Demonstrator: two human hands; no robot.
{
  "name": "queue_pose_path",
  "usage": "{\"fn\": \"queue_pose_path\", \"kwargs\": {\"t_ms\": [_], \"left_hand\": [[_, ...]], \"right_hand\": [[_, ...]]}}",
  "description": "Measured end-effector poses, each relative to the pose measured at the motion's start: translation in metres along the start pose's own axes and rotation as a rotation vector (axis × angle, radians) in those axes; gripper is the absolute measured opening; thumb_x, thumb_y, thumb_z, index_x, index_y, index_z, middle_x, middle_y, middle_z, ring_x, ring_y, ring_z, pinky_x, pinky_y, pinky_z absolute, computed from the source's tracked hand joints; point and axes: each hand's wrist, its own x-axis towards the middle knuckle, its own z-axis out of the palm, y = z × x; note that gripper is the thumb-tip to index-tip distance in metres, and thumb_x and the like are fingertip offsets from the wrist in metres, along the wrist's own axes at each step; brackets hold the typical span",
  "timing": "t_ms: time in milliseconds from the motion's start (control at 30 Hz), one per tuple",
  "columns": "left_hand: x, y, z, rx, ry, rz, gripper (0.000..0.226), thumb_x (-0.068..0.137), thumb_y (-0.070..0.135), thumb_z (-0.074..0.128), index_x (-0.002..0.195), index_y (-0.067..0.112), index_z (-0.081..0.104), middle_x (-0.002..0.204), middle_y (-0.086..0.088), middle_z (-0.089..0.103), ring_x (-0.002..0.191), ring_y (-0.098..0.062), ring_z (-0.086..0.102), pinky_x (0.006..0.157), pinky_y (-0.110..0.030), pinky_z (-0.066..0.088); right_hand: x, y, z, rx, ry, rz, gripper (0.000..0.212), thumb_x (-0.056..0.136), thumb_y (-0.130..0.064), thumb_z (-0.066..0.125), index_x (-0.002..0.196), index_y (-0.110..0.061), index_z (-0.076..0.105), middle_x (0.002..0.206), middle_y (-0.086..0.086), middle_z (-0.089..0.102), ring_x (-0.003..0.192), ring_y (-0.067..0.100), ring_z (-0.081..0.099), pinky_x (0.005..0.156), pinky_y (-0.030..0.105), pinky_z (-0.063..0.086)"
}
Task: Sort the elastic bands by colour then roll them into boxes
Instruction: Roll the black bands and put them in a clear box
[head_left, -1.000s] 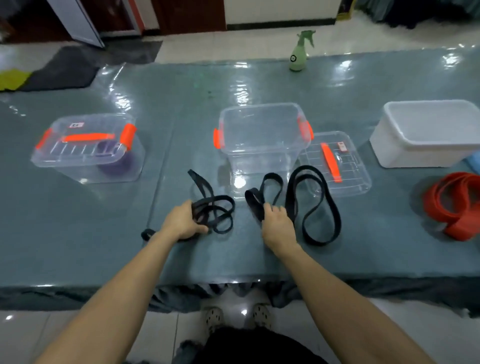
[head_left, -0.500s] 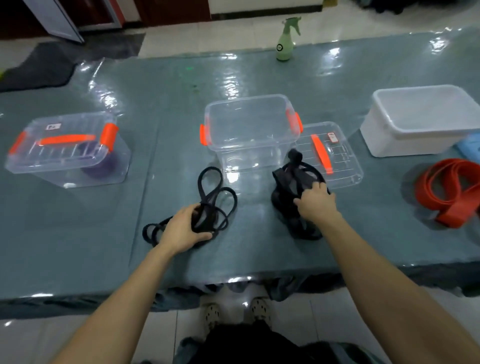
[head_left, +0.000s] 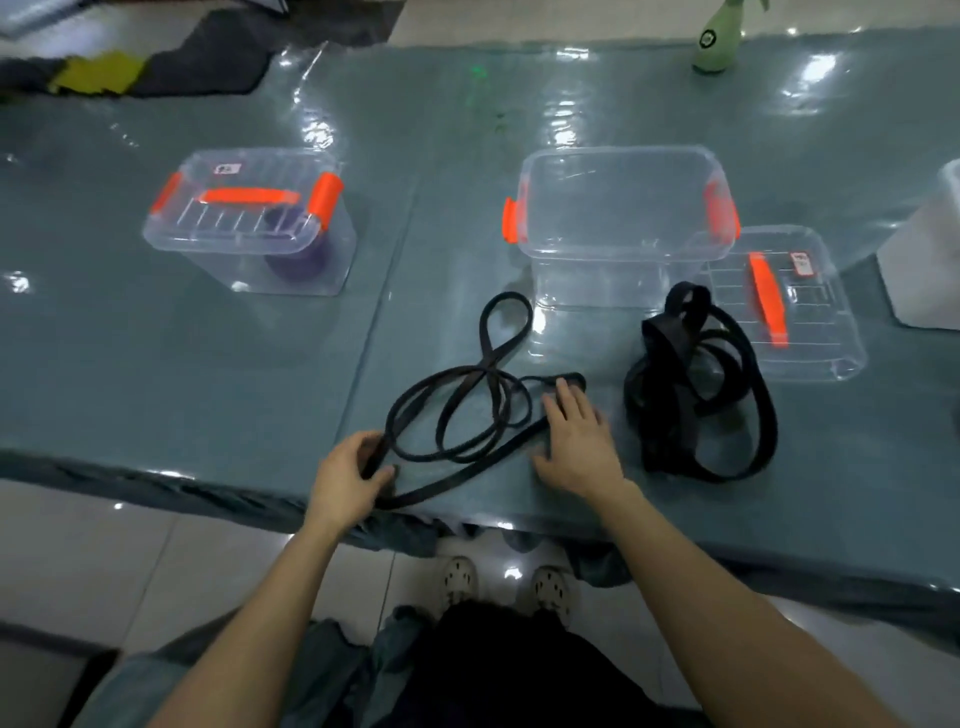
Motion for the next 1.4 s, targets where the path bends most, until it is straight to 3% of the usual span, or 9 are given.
{"fn": "queue_pose_path", "kwargs": {"t_ms": [200, 367, 633, 767, 867, 967, 1133, 1267, 1400], "left_hand": [[0.007, -0.013, -0.008, -0.064, -0.033, -0.093, 0.029, 0.094, -0.004, 0.076, 0.118, 0.012, 0.080, 0.097, -0.007, 0.080, 0.098, -0.028, 0.077, 0.101, -0.048, 0.061], [0.042, 0.006, -0.046, -0.162, 0.436, 0.005, 0.024, 0.096, -0.002, 0.069, 0.117, 0.010, 0.075, 0.109, -0.010, 0.076, 0.104, -0.030, 0.073, 0.096, -0.044, 0.061], [0.061, 0.055, -0.008, 0.226, 0.075, 0.459, 0.046, 0.104, 0.019, 0.067, 0.149, 0.014, 0.061, 0.152, -0.010, 0.057, 0.142, -0.033, 0.053, 0.122, -0.050, 0.042], [0.083, 0.081, 0.024, 0.314, -0.046, 0.361, 0.078, 0.106, 0.044, 0.066, 0.172, 0.028, 0.027, 0.173, -0.012, 0.036, 0.158, -0.034, 0.036, 0.128, -0.053, 0.036], [0.107, 0.089, 0.029, 0.533, -0.053, 0.377, 0.070, 0.103, 0.043, 0.069, 0.165, 0.027, 0.040, 0.145, -0.011, 0.059, 0.139, -0.037, 0.054, 0.114, -0.049, 0.046], [0.122, 0.091, 0.020, 0.503, -0.111, 0.415, 0.025, 0.106, 0.027, 0.060, 0.129, 0.023, 0.070, 0.125, -0.007, 0.070, 0.117, -0.033, 0.067, 0.098, -0.045, 0.054], [0.127, 0.069, -0.015, 0.302, 0.078, 0.546, 0.008, 0.100, 0.015, 0.062, 0.108, 0.015, 0.066, 0.107, -0.007, 0.066, 0.091, -0.037, 0.068, 0.078, -0.050, 0.056], [0.126, 0.036, -0.045, 0.205, 0.218, 0.573, 0.010, 0.094, 0.010, 0.067, 0.103, 0.015, 0.064, 0.102, -0.006, 0.060, 0.085, -0.037, 0.065, 0.073, -0.051, 0.055], [0.119, -0.001, -0.059, 0.222, 0.183, 0.553, 0.012, 0.095, 0.008, 0.068, 0.102, 0.015, 0.061, 0.104, -0.004, 0.053, 0.079, -0.036, 0.061, 0.068, -0.049, 0.054]], "right_hand": [[-0.014, 0.013, 0.030, 0.090, 0.173, -0.002, 0.090, 0.096, -0.046, 0.065, 0.168, -0.008, 0.026, 0.177, 0.010, 0.023, 0.166, 0.031, 0.009, 0.136, 0.048, 0.009], [-0.015, 0.014, 0.029, 0.167, 0.231, -0.009, 0.086, 0.094, -0.046, 0.075, 0.163, -0.010, 0.039, 0.173, 0.007, 0.034, 0.165, 0.026, 0.016, 0.135, 0.048, 0.019], [-0.039, -0.007, 0.048, 0.278, 0.355, 0.096, 0.074, 0.100, -0.025, 0.070, 0.164, -0.006, 0.037, 0.170, 0.012, 0.037, 0.162, 0.029, 0.025, 0.133, 0.051, 0.023], [-0.064, -0.024, 0.060, 0.351, 0.502, 0.216, 0.050, 0.099, -0.003, 0.063, 0.148, -0.002, 0.057, 0.160, 0.012, 0.048, 0.145, 0.033, 0.046, 0.122, 0.044, 0.043], [-0.072, -0.029, 0.056, 0.321, 0.665, 0.251, 0.020, 0.090, 0.007, 0.065, 0.104, -0.004, 0.074, 0.109, 0.009, 0.068, 0.097, 0.029, 0.067, 0.090, 0.045, 0.060], [-0.068, -0.042, 0.032, 0.345, 0.755, 0.250, 0.023, 0.086, 0.010, 0.067, 0.075, -0.011, 0.068, 0.074, 0.000, 0.062, 0.061, 0.019, 0.057, 0.058, 0.037, 0.053], [-0.031, -0.066, -0.013, 0.367, 0.908, 0.183, 0.013, 0.095, 0.003, 0.064, 0.099, -0.007, 0.070, 0.098, 0.004, 0.065, 0.086, 0.019, 0.060, 0.077, 0.027, 0.050], [0.008, -0.080, -0.028, 0.312, 0.743, 0.171, 0.025, 0.100, -0.005, 0.063, 0.124, -0.004, 0.071, 0.120, 0.008, 0.067, 0.113, 0.024, 0.062, 0.101, 0.036, 0.054], [0.040, -0.099, -0.029, 0.403, 0.540, 0.135, 0.025, 0.103, -0.012, 0.063, 0.123, -0.008, 0.076, 0.118, 0.006, 0.072, 0.101, 0.025, 0.069, 0.096, 0.043, 0.056]]}}
